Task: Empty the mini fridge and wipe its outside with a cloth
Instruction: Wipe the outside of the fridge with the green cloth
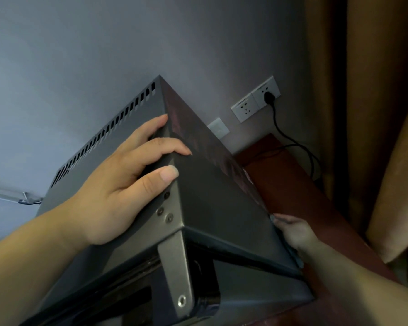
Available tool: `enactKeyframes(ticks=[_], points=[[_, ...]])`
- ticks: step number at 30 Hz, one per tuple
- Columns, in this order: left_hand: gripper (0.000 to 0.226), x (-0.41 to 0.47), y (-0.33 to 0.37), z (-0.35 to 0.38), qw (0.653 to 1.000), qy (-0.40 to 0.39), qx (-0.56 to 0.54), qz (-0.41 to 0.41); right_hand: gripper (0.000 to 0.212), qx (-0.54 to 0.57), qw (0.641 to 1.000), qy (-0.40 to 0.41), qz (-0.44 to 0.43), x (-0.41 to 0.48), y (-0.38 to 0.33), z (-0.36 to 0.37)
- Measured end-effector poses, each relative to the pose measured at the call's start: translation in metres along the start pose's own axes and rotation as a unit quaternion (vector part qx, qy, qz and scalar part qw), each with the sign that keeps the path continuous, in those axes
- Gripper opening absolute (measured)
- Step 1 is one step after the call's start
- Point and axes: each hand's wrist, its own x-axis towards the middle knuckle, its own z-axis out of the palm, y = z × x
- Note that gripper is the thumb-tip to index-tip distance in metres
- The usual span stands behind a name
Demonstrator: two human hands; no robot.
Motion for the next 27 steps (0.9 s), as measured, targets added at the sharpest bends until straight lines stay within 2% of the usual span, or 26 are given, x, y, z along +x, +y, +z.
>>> enactKeyframes(ticks=[5, 9, 13, 17, 19, 23, 27], points=[[0.044, 0.002, 0.0, 0.0, 1.0, -0.002, 0.007, 0.002, 0.019, 0.01, 0.999, -0.017, -0.045, -0.006, -0.017, 0.014], [0.042, 0.001, -0.001, -0.001, 1.0, -0.002, 0.002, 0.004, 0.035, -0.072, 0.997, 0.013, -0.018, -0.002, -0.008, 0.007], [0.044, 0.003, -0.001, -0.001, 1.0, -0.002, 0.008, 0.003, 0.027, -0.039, 0.997, -0.014, -0.06, -0.003, -0.031, 0.02], [0.045, 0.002, 0.0, 0.0, 1.0, 0.001, 0.002, 0.003, 0.041, -0.105, 0.994, 0.009, -0.028, 0.005, -0.022, 0.013], [0.045, 0.001, 0.0, 0.001, 1.0, 0.004, 0.003, 0.003, 0.04, -0.092, 0.996, 0.015, -0.017, 0.007, -0.027, 0.015], [0.044, 0.001, -0.001, 0.001, 1.0, 0.005, -0.008, 0.003, 0.034, -0.037, 0.997, -0.011, -0.071, 0.001, -0.048, 0.032], [0.043, 0.003, -0.002, -0.001, 1.0, 0.001, -0.003, 0.005, 0.04, -0.018, 0.999, -0.012, -0.041, -0.003, -0.04, 0.027]])
